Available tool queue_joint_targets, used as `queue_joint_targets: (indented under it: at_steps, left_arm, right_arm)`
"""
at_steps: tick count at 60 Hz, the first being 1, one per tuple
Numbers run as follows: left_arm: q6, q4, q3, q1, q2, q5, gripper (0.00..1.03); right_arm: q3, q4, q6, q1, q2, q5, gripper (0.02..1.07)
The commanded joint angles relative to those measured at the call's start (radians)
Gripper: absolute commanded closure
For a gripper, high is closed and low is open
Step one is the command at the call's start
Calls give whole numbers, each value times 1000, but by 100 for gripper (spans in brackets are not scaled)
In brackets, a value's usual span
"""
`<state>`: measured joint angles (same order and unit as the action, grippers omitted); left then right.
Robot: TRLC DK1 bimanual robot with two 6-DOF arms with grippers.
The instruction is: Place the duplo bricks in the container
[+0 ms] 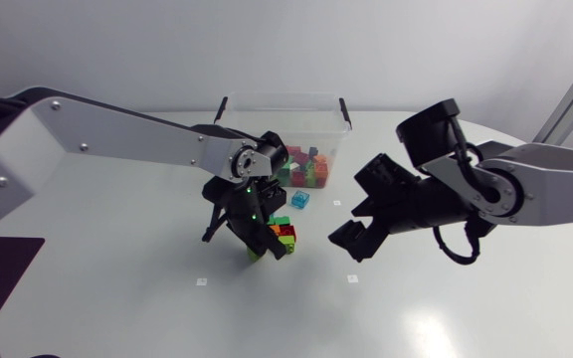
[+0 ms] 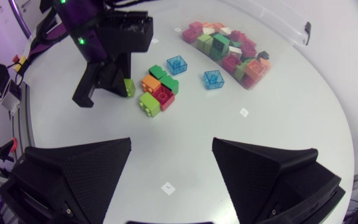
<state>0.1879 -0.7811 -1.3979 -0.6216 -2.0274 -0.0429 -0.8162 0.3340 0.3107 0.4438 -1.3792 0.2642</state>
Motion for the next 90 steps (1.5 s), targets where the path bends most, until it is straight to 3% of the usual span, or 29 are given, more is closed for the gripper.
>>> queue_joint_targets:
  at_steps: [1, 20, 35, 61, 90]
  left_arm:
    - [28, -12, 37, 14, 65, 6, 76]
    - [84, 6, 94, 59, 156, 5, 76]
    - [133, 25, 94, 103, 239, -8, 76]
    - [193, 42, 65, 166, 322, -74, 75]
    - [194, 54, 76, 168, 326, -80, 75]
  right_arm:
    - [3, -18, 57, 24, -63, 12, 12]
    - [-64, -69, 212, 92, -250, 29, 8]
    - [-213, 57, 317, 134, -368, 32, 8]
    - [-337, 105, 389, 170, -511, 29, 10]
    - [-334, 86, 393, 199, -534, -20, 16]
